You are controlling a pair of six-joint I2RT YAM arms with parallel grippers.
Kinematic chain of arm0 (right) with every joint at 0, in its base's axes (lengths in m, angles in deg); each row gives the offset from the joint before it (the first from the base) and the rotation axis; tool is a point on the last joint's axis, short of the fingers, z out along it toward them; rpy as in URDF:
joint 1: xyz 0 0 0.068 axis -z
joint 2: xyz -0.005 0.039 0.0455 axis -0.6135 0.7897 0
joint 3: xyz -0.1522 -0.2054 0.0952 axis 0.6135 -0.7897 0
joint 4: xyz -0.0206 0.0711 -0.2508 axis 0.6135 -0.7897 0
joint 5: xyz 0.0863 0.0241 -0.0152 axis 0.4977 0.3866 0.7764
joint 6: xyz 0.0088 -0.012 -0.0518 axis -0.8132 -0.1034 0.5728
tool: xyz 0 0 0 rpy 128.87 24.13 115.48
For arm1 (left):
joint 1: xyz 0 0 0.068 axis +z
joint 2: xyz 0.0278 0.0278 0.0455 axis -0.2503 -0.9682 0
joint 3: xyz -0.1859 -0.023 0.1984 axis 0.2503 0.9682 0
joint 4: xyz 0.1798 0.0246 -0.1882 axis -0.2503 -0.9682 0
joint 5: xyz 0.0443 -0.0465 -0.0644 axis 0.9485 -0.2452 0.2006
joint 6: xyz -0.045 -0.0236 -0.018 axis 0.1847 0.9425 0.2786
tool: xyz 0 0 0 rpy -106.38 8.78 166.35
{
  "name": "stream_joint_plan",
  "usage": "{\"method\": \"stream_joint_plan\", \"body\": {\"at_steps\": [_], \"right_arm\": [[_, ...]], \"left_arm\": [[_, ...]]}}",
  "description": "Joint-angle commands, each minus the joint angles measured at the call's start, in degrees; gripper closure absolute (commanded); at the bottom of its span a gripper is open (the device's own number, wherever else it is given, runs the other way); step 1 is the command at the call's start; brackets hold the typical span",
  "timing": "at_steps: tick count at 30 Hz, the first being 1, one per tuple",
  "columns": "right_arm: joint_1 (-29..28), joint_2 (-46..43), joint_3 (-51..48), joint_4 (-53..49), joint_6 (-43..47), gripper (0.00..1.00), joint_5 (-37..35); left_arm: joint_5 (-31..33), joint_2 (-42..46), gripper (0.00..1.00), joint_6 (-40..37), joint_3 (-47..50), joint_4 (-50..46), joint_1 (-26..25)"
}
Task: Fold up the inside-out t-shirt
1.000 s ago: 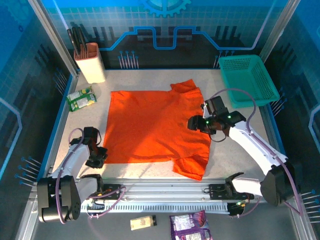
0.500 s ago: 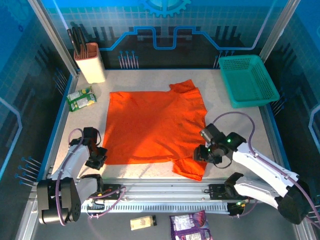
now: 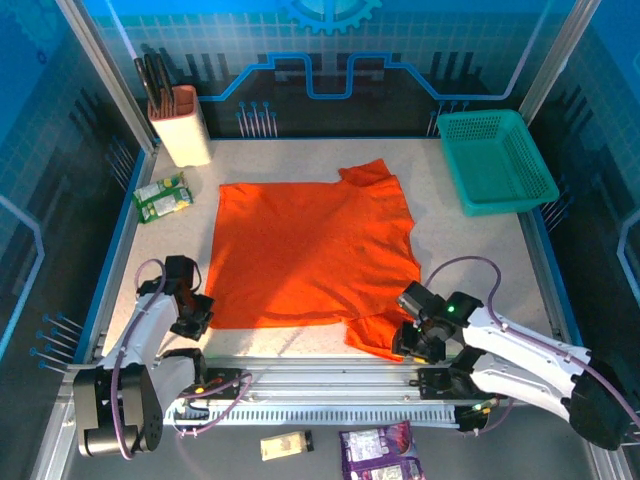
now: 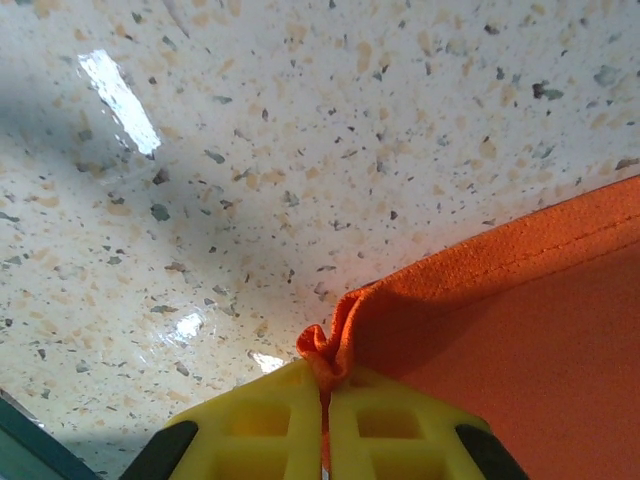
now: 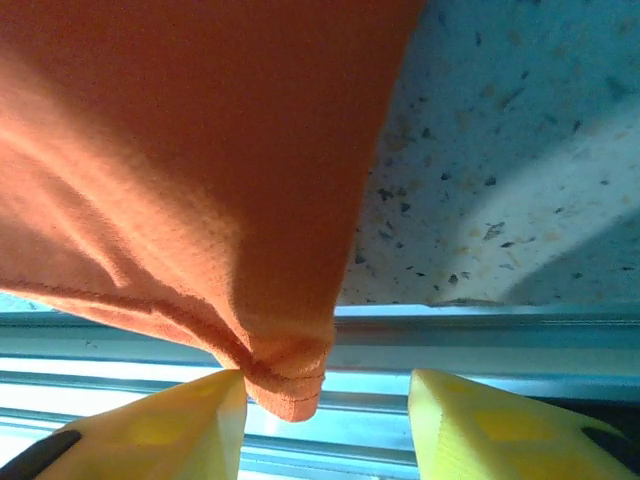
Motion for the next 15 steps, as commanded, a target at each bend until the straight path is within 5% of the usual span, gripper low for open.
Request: {"method": "stream_joint_plan", "body": {"at_steps": [1,15], "right_arm": [[-0.78,-1.37,-2.52,6.37,-4.62,0.57,2.98],[-1.27,-9.54,-0.73,-3.36,-5.75,0.98,0.60]], "left_arm": [[-0.58,0.65,0.92,-0.75,0.43,-1.85,0.50],[-0.73,7.18,1.00,4.16,-0.09,-6.67,0.58]]}}
